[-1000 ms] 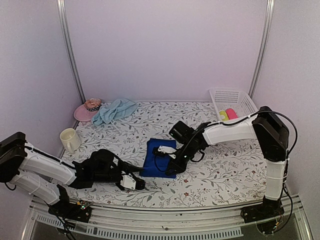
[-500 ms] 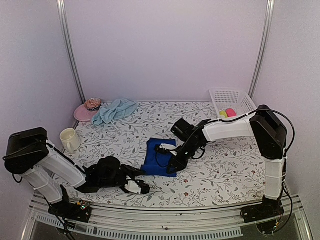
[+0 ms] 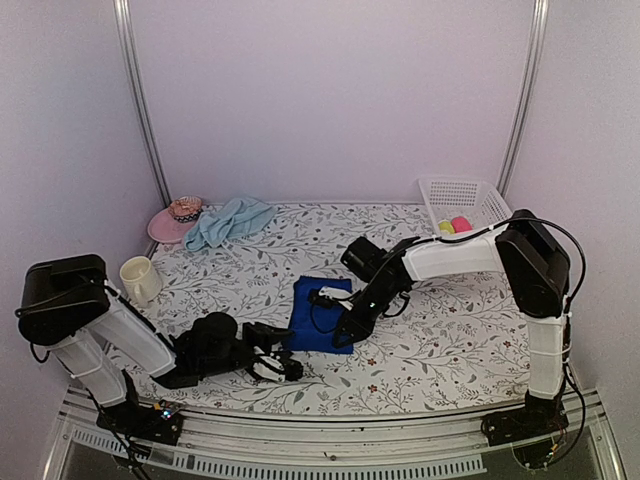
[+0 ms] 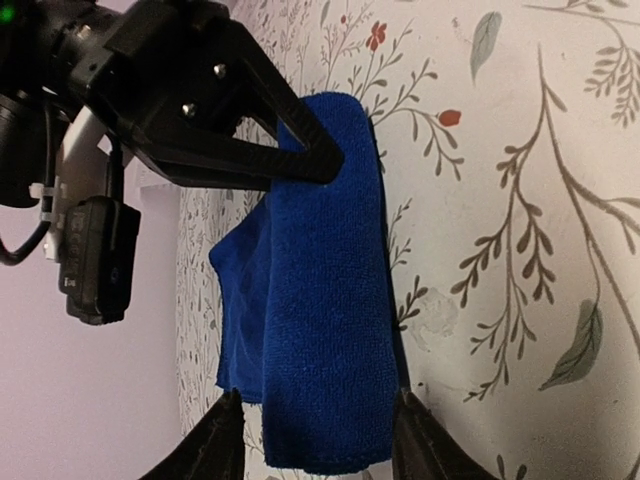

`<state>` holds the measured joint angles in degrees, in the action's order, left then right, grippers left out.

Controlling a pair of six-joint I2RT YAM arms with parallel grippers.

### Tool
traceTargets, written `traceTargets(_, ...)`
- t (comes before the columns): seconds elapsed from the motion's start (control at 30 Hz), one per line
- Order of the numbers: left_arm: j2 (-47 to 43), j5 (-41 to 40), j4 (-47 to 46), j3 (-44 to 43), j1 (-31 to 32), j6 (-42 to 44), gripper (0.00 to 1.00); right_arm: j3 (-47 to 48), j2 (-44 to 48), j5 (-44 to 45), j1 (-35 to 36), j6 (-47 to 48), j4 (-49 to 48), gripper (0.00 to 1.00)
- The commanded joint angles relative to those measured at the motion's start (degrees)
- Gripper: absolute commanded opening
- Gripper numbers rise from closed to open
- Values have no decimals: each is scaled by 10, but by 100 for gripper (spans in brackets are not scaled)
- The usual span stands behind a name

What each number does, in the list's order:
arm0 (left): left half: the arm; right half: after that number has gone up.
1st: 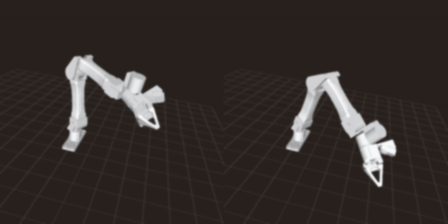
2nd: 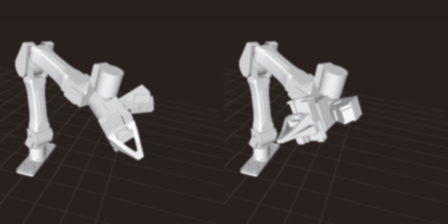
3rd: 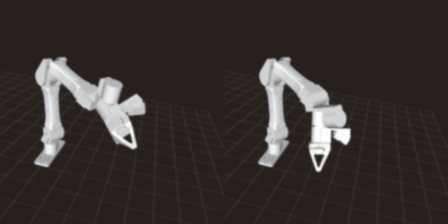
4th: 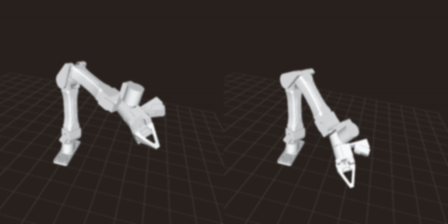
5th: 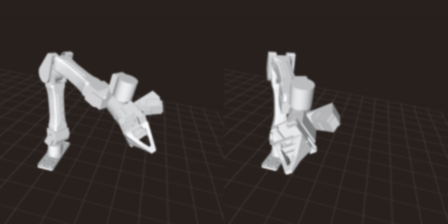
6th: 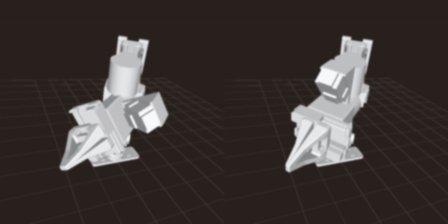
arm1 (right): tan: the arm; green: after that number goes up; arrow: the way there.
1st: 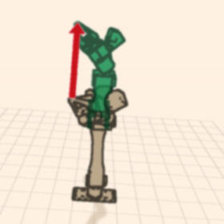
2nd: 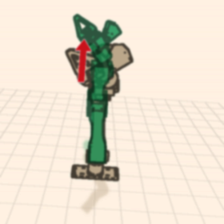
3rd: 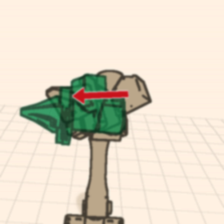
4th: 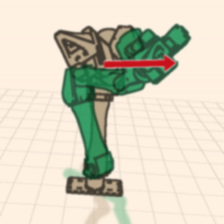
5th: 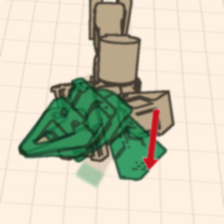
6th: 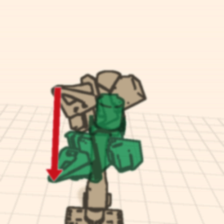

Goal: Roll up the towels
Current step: Roll the towel at the center of the board.

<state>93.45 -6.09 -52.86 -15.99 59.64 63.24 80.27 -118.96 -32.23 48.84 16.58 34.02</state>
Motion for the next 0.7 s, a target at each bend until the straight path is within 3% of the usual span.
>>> traceTargets(0.0,14,3,-61,13,9,7,51,7,-20,10,-7,7,10,18)
traceTargets(0.47,69,-56,-61,-21,8,0,54,9,-22,7,-8,13,17,18)
traceTargets(0.67,97,-78,-66,-35,7,1,49,8,-24,7,-8,18,22,18)
